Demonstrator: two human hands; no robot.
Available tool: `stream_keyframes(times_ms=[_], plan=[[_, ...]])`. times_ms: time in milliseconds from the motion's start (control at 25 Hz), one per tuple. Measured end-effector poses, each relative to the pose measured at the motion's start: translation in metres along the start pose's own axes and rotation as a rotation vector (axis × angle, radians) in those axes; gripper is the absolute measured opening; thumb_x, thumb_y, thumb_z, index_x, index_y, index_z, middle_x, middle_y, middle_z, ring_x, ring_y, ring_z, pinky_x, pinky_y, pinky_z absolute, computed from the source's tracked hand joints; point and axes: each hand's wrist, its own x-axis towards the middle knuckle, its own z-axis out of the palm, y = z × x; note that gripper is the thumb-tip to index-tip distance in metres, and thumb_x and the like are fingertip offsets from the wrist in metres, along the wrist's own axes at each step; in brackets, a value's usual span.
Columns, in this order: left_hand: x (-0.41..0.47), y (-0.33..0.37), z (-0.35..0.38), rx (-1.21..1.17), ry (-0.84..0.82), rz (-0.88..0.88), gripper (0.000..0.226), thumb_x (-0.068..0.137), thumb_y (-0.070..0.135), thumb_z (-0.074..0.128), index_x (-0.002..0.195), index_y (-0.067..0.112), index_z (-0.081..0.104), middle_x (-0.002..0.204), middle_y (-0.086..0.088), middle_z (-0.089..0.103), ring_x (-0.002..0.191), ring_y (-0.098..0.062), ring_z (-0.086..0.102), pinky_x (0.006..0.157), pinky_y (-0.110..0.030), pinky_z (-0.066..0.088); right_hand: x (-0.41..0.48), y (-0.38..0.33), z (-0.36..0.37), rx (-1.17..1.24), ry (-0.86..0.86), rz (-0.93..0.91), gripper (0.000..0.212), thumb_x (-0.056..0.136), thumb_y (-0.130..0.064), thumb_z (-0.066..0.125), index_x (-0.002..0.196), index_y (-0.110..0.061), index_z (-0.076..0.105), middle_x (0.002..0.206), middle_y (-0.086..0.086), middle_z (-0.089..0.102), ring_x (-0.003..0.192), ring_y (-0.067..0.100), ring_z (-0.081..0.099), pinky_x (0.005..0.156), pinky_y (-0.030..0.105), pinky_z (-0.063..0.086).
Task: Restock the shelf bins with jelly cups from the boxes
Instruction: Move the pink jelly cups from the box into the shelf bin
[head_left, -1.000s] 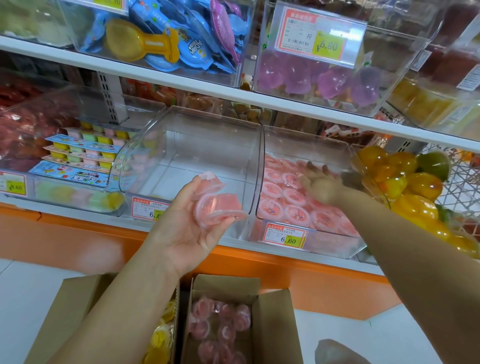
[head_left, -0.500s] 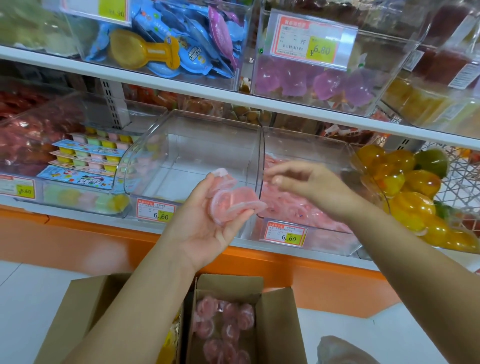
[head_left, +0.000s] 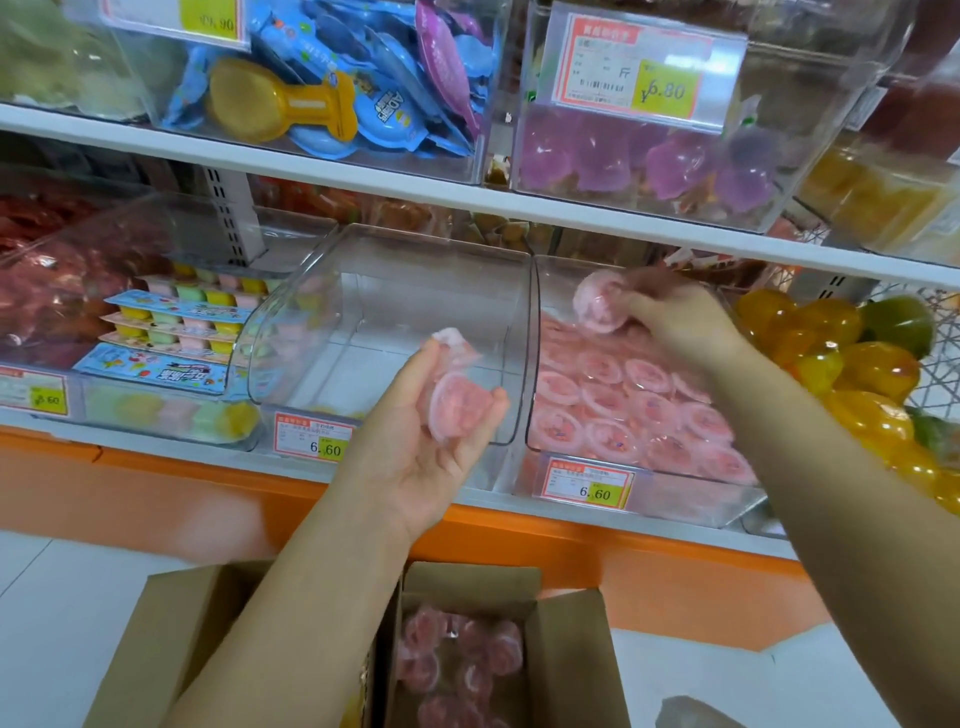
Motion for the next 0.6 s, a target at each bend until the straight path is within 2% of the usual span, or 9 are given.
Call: stream_keyframes(times_ms=[40, 80, 160, 240, 320, 400, 520, 600], plan=[[0.002, 0.003, -0.001, 0.009, 0.015, 0.02, 0.038, 0.082, 0.033, 0.077, 0.113, 0.012, 0.072, 0.111, -0.013, 0.067, 0.103, -0.03, 0.07, 0.058, -0.03, 0.061, 0.028, 0.004, -0.004, -0.227, 0.099, 0.078, 0.028, 0.091, -0.024, 0.064, 0.114, -0.009, 0.064, 0.091, 0.007, 0.068, 0.071, 0.015, 0.061, 0.055, 0.017, 0.048], [0.003, 0.006, -0.002, 0.021, 0.02, 0.03, 0.035, 0.081, 0.034, 0.078, 0.11, 0.013, 0.073, 0.115, -0.014, 0.066, 0.102, -0.03, 0.071, 0.057, -0.029, 0.06, 0.053, 0.009, -0.004, -0.451, 0.153, 0.118, 0.033, 0.093, -0.031, 0.06, 0.117, -0.009, 0.063, 0.102, 0.009, 0.068, 0.082, 0.02, 0.062, 0.06, 0.02, 0.047], [0.005, 0.01, -0.004, 0.05, 0.009, 0.031, 0.033, 0.081, 0.035, 0.078, 0.106, 0.015, 0.074, 0.122, -0.014, 0.064, 0.099, -0.03, 0.072, 0.057, -0.027, 0.06, 0.085, 0.014, 0.009, -0.599, 0.106, 0.133, 0.037, 0.097, -0.035, 0.054, 0.123, -0.01, 0.06, 0.121, 0.01, 0.064, 0.107, 0.025, 0.061, 0.076, 0.025, 0.048], [0.006, 0.01, -0.007, 0.066, 0.006, 0.02, 0.034, 0.082, 0.037, 0.076, 0.108, 0.014, 0.073, 0.128, -0.014, 0.062, 0.1, -0.03, 0.072, 0.056, -0.026, 0.06, 0.101, 0.023, 0.03, -0.711, -0.014, 0.061, 0.041, 0.095, -0.029, 0.057, 0.133, -0.012, 0.055, 0.133, 0.005, 0.058, 0.119, 0.024, 0.057, 0.077, 0.02, 0.05], [0.005, 0.009, -0.008, 0.059, -0.005, 0.008, 0.034, 0.082, 0.037, 0.075, 0.107, 0.013, 0.073, 0.127, -0.015, 0.062, 0.102, -0.03, 0.071, 0.055, -0.027, 0.06, 0.113, 0.041, 0.048, -0.893, -0.05, 0.039, 0.047, 0.091, -0.042, 0.057, 0.133, -0.019, 0.055, 0.131, 0.006, 0.06, 0.114, 0.027, 0.061, 0.084, 0.032, 0.054], [0.004, 0.009, -0.007, 0.053, -0.013, -0.001, 0.032, 0.081, 0.036, 0.076, 0.102, 0.012, 0.075, 0.12, -0.014, 0.064, 0.1, -0.031, 0.072, 0.054, -0.028, 0.06, 0.119, 0.06, 0.054, -1.012, -0.034, 0.11, 0.062, 0.084, -0.064, 0.049, 0.119, -0.015, 0.062, 0.12, 0.014, 0.063, 0.104, 0.034, 0.061, 0.091, 0.041, 0.05], [0.002, 0.008, -0.006, 0.072, -0.01, -0.002, 0.026, 0.079, 0.035, 0.077, 0.089, 0.011, 0.079, 0.113, -0.014, 0.065, 0.1, -0.032, 0.072, 0.054, -0.029, 0.06, 0.111, 0.061, 0.053, -1.198, -0.027, 0.112, 0.068, 0.088, -0.067, 0.041, 0.118, -0.01, 0.059, 0.132, 0.02, 0.05, 0.122, 0.038, 0.046, 0.101, 0.046, 0.041], [0.002, 0.006, -0.004, 0.084, -0.017, -0.007, 0.025, 0.077, 0.034, 0.078, 0.085, 0.011, 0.08, 0.113, -0.014, 0.065, 0.103, -0.032, 0.071, 0.054, -0.029, 0.061, 0.107, 0.059, 0.051, -1.196, -0.056, 0.078, 0.066, 0.089, -0.067, 0.04, 0.111, -0.009, 0.061, 0.126, 0.019, 0.054, 0.123, 0.036, 0.047, 0.099, 0.045, 0.044]])
